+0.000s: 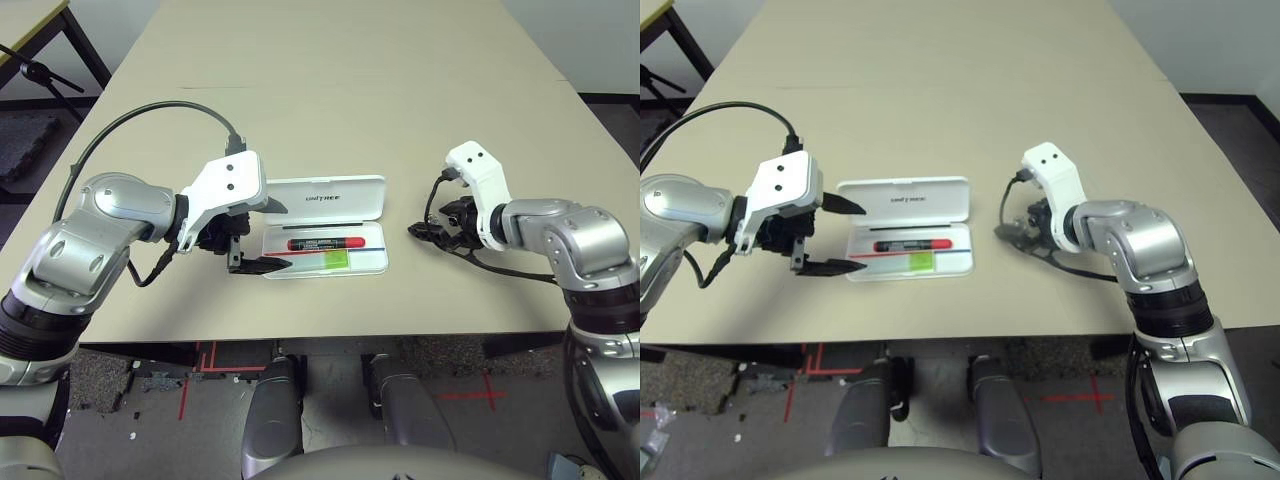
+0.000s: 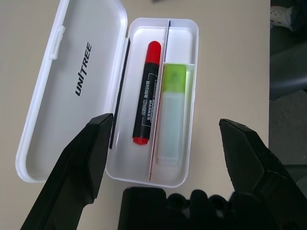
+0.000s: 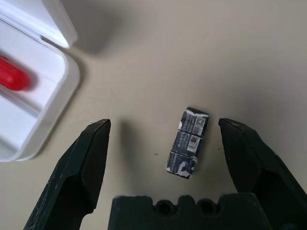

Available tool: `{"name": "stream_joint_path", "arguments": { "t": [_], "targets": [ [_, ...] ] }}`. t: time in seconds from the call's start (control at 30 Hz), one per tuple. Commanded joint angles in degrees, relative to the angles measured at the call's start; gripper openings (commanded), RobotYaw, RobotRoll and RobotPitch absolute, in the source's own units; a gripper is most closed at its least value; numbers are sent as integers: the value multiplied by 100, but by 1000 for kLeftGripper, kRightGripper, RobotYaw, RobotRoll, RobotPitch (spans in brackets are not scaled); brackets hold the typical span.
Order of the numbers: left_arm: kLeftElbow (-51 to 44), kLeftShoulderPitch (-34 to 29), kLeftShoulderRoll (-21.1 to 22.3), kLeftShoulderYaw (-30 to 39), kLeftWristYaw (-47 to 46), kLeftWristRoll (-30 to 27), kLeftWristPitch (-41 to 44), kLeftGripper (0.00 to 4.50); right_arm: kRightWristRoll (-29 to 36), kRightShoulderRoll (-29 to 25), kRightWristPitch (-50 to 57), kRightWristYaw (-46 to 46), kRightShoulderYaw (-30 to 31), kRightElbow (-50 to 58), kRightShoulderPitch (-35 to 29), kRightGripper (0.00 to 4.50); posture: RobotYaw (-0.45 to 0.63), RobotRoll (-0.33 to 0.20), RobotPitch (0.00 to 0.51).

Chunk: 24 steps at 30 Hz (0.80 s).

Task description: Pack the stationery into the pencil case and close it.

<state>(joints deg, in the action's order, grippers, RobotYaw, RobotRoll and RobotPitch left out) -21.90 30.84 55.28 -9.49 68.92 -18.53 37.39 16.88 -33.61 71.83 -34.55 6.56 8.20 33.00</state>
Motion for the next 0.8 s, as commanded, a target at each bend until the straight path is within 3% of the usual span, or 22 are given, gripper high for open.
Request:
{"name": "stream_joint_path", "arguments": {
  "t": [0.03, 0.1, 0.43, 0.67, 0.8],
  "targets": [
    [-141, -8, 37, -28, -44, -1, 57, 4487, -22, -67, -162, -32, 160, -203, -57, 4318, -21, 0, 173],
    [-159, -30, 52, -14, -65, -2, 71, 4500, -27, -86, -222, -49, 183, -261, -57, 3882, -17, 0, 172],
    [-175, -79, 100, 2, -104, 3, 81, 4500, -88, -363, -689, -278, 307, -449, 104, 306, -17, 0, 172],
    [-84, -71, 116, -35, -87, 61, 11, 4500, -295, -1149, -1945, -1367, 711, -663, 373, 300, -22, 0, 170],
    [-47, -69, 117, -40, -80, 84, -17, 4500, -408, -1632, -3184, -2563, 949, -855, 487, 300, -21, 0, 169]
  ]
}}
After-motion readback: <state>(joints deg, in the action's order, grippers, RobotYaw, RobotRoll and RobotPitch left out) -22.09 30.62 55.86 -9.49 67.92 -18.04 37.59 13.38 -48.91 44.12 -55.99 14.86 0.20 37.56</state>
